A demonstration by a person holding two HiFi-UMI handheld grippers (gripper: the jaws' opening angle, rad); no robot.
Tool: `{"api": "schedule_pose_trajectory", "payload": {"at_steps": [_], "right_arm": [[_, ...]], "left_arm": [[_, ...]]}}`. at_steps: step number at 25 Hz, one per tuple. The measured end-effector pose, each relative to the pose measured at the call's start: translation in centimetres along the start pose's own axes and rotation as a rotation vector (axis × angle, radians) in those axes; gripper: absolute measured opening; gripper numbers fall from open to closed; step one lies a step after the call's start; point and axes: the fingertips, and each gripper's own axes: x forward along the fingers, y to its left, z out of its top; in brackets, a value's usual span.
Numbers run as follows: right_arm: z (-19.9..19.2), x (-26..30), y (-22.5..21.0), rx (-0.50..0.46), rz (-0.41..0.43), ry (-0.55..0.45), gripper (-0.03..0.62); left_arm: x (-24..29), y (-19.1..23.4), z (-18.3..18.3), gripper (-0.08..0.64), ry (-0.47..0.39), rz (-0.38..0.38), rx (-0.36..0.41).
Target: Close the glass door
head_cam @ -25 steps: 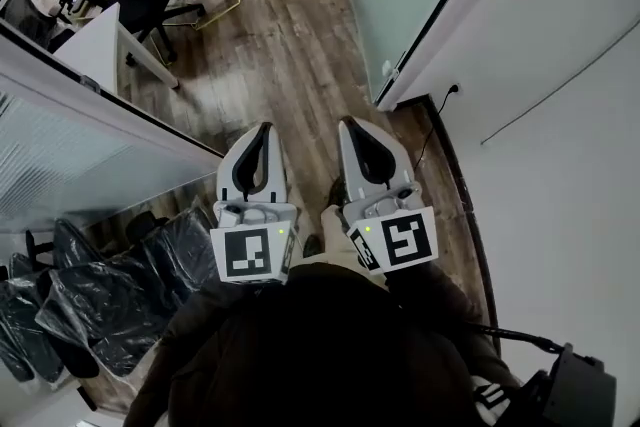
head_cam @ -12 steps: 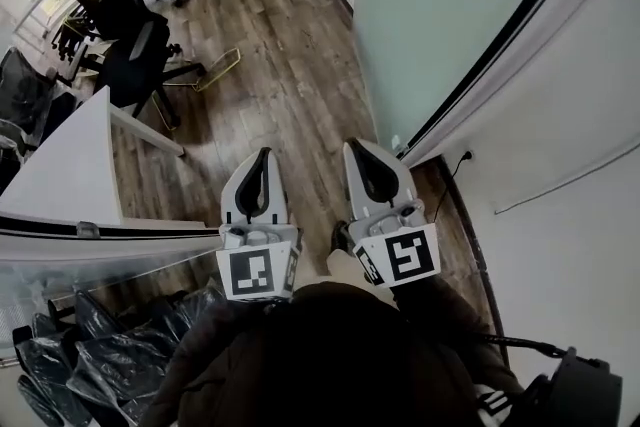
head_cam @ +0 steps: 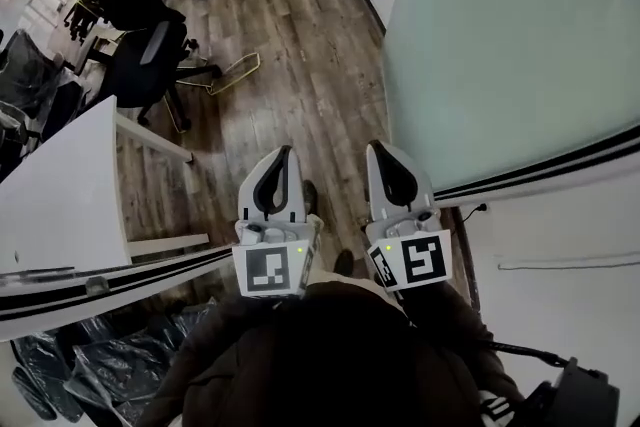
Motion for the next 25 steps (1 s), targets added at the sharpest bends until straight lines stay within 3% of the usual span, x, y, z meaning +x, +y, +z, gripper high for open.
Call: {"api": "schedule_pose_trajectory", "payload": {"at_steps": [8,14,20,25], "right_arm": [[-1.4,17.4,-7.3,-0.018,-0.023,0.003,0.002],[-3.1,28.4,-14.0,0.009,-0.057,0.026,0.002],[-4.3,33.8,-20.0,0.005,-0.104,0.037,0.002],[-5.0,37.6,-27.5,-0.026,-0.152,0.022,0.002]], "left_arm": [[18.4,8.5,-0.2,-0.003,-0.016,0.016,-0.038],[31.0,10.5,-2.7,-0.003,0.048,-0.06,-0.027],[39.7,9.9,-4.6,-0.003,0.065,-0.105,-0.03],[48.3,7.2,-6.6,-0.003,0.072,-0.158,-0.019]]}}
